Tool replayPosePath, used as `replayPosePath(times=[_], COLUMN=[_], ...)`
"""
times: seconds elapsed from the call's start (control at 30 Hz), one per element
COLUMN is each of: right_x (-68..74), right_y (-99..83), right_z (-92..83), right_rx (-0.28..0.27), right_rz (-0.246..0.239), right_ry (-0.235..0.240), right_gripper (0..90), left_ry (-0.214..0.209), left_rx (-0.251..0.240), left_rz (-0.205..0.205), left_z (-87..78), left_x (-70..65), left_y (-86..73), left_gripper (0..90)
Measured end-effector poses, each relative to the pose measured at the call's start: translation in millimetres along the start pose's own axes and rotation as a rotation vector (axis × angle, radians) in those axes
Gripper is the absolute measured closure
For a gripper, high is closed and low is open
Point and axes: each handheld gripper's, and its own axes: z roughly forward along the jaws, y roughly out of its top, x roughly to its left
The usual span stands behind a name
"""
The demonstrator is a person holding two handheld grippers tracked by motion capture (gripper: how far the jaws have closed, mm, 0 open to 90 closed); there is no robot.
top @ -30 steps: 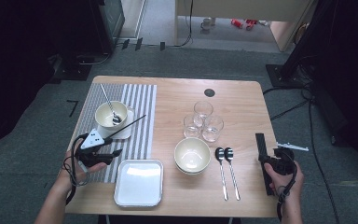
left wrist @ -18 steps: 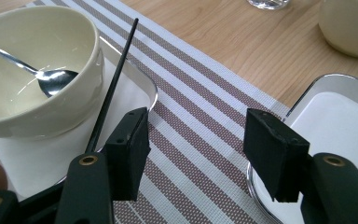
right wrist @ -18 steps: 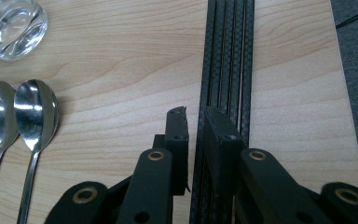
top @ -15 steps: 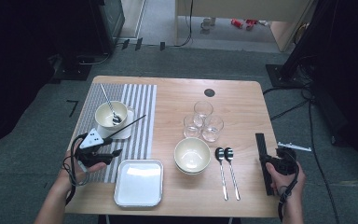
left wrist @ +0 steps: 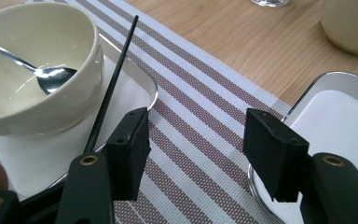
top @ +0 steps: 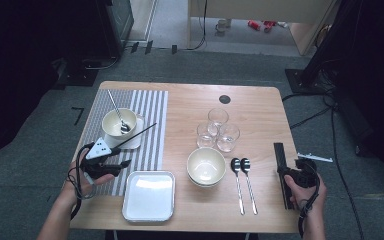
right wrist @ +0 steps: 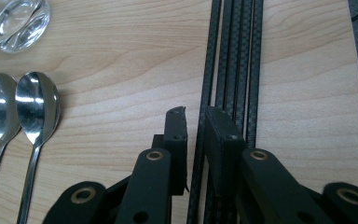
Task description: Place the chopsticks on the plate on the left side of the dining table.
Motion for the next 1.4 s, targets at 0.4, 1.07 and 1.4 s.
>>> replayPosePath(times=[0.4, 1.07, 1.4], right_x=[12.0, 55.3, 53.3], right_y=[-2.2, -7.6, -9.5], right_z=[5.5, 11.2, 11.4], right_rx=[0.023, 0.070, 0.047], right_rz=[-0.045, -0.235, -0.237], right_ry=[-0.018, -0.122, -0.123], right_gripper=[81.9, 81.6, 86.1], left_ry=[-0.003, -0.001, -0.008], left_rx=[0.007, 0.007, 0.010], left_rz=[0.002, 0.004, 0.010], left_z=[2.0, 1.4, 3.5], left_x=[-0.8, 0.0, -3.3], left_y=[-0.4, -0.8, -0.2], left_gripper=[41.3, 41.3, 41.4])
